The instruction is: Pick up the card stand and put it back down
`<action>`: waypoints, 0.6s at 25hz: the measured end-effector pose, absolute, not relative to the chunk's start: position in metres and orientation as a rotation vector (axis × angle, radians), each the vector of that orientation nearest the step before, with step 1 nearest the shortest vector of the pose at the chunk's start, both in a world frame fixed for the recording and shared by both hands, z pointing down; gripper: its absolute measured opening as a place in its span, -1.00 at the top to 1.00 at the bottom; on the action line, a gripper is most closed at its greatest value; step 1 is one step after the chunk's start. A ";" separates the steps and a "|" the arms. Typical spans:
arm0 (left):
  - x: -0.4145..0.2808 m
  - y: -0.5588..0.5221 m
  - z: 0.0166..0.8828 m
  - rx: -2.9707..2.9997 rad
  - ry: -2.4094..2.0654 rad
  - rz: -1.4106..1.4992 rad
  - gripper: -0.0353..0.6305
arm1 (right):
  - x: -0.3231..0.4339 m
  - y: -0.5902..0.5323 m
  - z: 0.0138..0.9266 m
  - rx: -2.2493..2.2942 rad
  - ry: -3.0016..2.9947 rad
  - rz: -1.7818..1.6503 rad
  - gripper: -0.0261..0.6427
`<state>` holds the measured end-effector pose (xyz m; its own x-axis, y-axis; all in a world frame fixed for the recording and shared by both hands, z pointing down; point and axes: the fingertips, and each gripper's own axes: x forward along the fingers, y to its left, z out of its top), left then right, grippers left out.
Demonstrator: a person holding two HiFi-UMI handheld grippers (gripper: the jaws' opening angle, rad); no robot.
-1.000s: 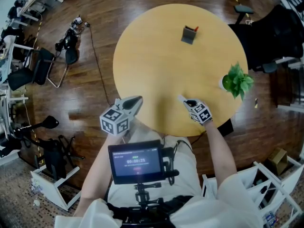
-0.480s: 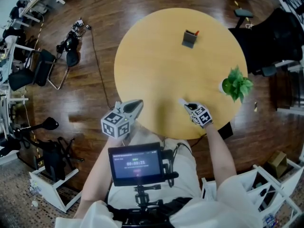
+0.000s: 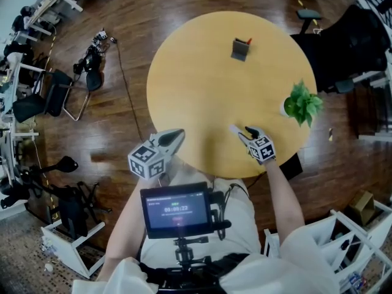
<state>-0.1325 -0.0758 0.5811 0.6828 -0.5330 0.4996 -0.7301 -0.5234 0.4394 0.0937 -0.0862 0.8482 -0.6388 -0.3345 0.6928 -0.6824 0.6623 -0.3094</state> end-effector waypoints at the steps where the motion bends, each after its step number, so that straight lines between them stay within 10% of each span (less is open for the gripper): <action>1: -0.131 -0.075 0.580 2.261 -0.963 0.389 0.90 | 0.097 -0.089 0.840 0.823 -2.291 0.751 0.30; 15: -0.100 -0.082 0.544 2.338 -0.972 0.233 0.90 | 0.152 -0.092 0.646 1.261 -2.613 0.654 0.43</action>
